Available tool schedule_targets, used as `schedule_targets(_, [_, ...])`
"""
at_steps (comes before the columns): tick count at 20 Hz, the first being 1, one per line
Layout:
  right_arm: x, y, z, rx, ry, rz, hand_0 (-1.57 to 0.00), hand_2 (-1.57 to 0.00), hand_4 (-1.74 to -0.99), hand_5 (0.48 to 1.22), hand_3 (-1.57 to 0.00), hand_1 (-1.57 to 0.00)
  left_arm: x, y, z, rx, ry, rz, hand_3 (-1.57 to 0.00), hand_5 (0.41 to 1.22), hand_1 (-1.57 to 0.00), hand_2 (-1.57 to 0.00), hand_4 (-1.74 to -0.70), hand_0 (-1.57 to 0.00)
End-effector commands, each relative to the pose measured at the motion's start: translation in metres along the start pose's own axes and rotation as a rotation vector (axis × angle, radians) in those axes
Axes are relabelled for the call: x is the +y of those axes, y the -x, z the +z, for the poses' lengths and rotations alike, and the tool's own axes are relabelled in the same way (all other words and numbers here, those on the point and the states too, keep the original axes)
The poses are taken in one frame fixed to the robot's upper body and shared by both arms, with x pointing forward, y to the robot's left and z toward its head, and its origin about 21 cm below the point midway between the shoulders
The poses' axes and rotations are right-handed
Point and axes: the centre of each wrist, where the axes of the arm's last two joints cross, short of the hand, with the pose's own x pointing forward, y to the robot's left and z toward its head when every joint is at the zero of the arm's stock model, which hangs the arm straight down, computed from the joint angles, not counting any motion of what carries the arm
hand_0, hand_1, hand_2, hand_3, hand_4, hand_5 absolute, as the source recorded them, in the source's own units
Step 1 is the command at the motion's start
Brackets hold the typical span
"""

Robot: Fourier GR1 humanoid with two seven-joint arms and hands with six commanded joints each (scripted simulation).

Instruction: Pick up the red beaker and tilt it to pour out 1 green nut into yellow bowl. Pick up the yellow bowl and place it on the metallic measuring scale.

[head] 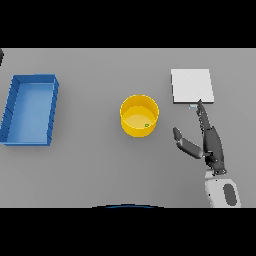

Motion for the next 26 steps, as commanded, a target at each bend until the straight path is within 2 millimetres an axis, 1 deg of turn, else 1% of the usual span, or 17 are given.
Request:
schedule_targets(1, [-0.001, 0.001, 0.002, 0.000, -0.006, 0.013, 0.00, 0.00, -1.209, 0.620, 0.00, 0.00, -0.007, 0.011, 0.006, 0.048, -0.009, 0.037, -1.45, 1.221, -1.57, -1.57, -1.74, -1.57])
schedule_targets(2, [-0.002, 0.001, 0.001, 0.001, -0.011, 0.022, 0.00, 0.00, -1.210, 0.631, 0.00, 0.00, -0.014, 0.025, 0.013, 0.099, -0.010, 0.072, -1.46, 1.221, -1.57, -1.57, -1.74, -1.57])
schedule_targets(4, [-0.005, 0.001, 0.003, 0.001, -0.012, 0.032, 0.00, 0.00, -1.210, 0.649, 0.00, 0.00, -0.027, 0.042, 0.033, 0.170, -0.020, 0.119, -1.45, 1.221, -1.57, -1.57, -1.74, -1.57])
schedule_targets(8, [-0.001, 0.000, 0.002, 0.007, -0.018, 0.030, 0.00, 0.00, -1.215, 0.664, 0.00, 0.00, -0.058, 0.064, 0.071, 0.234, -0.006, 0.172, -1.45, 1.221, -1.57, -1.57, -1.74, -1.57])
schedule_targets(9, [-0.003, 0.000, 0.003, 0.000, -0.016, 0.027, 0.00, 0.00, -1.217, 0.664, 0.00, 0.00, -0.058, 0.071, 0.078, 0.251, -0.007, 0.183, -1.45, 1.221, -1.57, -1.57, -1.74, -1.57])
schedule_targets(13, [-0.002, 0.002, 0.001, 0.009, -0.026, 0.024, 0.00, 0.00, -1.217, 0.666, 0.00, 0.00, -0.084, 0.083, 0.102, 0.315, 0.016, 0.215, -1.51, 1.221, -1.57, -1.57, -1.74, -1.57])
schedule_targets(15, [0.000, -0.002, 0.003, -0.010, -0.033, 0.034, 0.00, 0.00, -1.214, 0.666, 0.00, 0.00, -0.091, 0.085, 0.108, 0.342, 0.027, 0.214, -1.53, 1.166, -1.57, -1.57, -1.74, -1.57])
schedule_targets(16, [-0.002, -0.001, 0.005, -0.008, -0.034, 0.041, 0.00, 0.00, -1.207, 0.665, 0.00, 0.00, -0.092, 0.086, 0.110, 0.346, 0.023, 0.214, -1.54, 1.117, -1.57, -1.57, -1.74, -1.57])
schedule_targets(18, [-0.002, 0.001, 0.006, -0.001, -0.021, 0.039, 0.00, 0.00, -1.205, 0.664, 0.00, 0.00, -0.094, 0.089, 0.110, 0.357, 0.036, 0.192, -1.55, 0.967, -1.57, -1.57, -1.74, -1.57])
schedule_targets(19, [-0.003, -0.001, 0.009, -0.024, -0.024, 0.045, 0.00, 0.00, -1.202, 0.667, 0.00, 0.00, -0.095, 0.090, 0.112, 0.355, 0.052, 0.177, -1.55, 0.908, -1.57, -1.57, -1.67, -1.57])
schedule_targets(20, [0.000, 0.001, 0.010, -0.008, -0.029, 0.040, 0.00, 0.00, -1.197, 0.664, 0.00, 0.00, -0.094, 0.092, 0.113, 0.356, 0.091, 0.159, -1.50, 0.865, -1.57, -1.57, -1.53, -1.57])
schedule_targets(21, [0.001, -0.001, 0.008, -0.002, -0.024, 0.030, 0.00, 0.00, -1.192, 0.663, 0.00, 0.00, -0.092, 0.091, 0.116, 0.337, 0.139, 0.147, -1.36, 0.830, -1.45, -1.43, -1.37, -1.56])
schedule_targets(22, [0.002, 0.000, 0.008, -0.002, -0.023, 0.023, 0.00, 0.00, -1.188, 0.663, 0.00, 0.00, -0.089, 0.090, 0.119, 0.329, 0.195, 0.146, -1.13, 0.803, -1.18, -1.19, -1.23, -1.46])
schedule_targets(23, [0.002, 0.001, 0.008, 0.003, -0.023, 0.025, 0.00, 0.00, -1.187, 0.664, 0.00, 0.00, -0.084, 0.089, 0.120, 0.332, 0.242, 0.145, -0.90, 0.778, -0.94, -0.96, -1.12, -1.17])
schedule_targets(24, [0.000, 0.001, 0.007, 0.001, -0.017, 0.031, 0.00, 0.00, -1.185, 0.665, 0.00, 0.00, -0.077, 0.091, 0.121, 0.327, 0.270, 0.136, -0.72, 0.758, -0.76, -0.77, -1.03, -0.93])
schedule_targets(25, [-0.004, 0.000, 0.008, -0.010, -0.016, 0.042, 0.00, 0.00, -1.181, 0.665, 0.00, 0.00, -0.079, 0.090, 0.124, 0.322, 0.303, 0.126, -0.58, 0.740, -0.60, -0.61, -0.97, -0.75])
schedule_targets(26, [-0.004, 0.000, 0.009, 0.000, -0.017, 0.041, 0.00, 0.00, -1.182, 0.667, 0.00, 0.00, -0.072, 0.090, 0.123, 0.316, 0.319, 0.117, -0.46, 0.723, -0.48, -0.49, -0.92, -0.60])
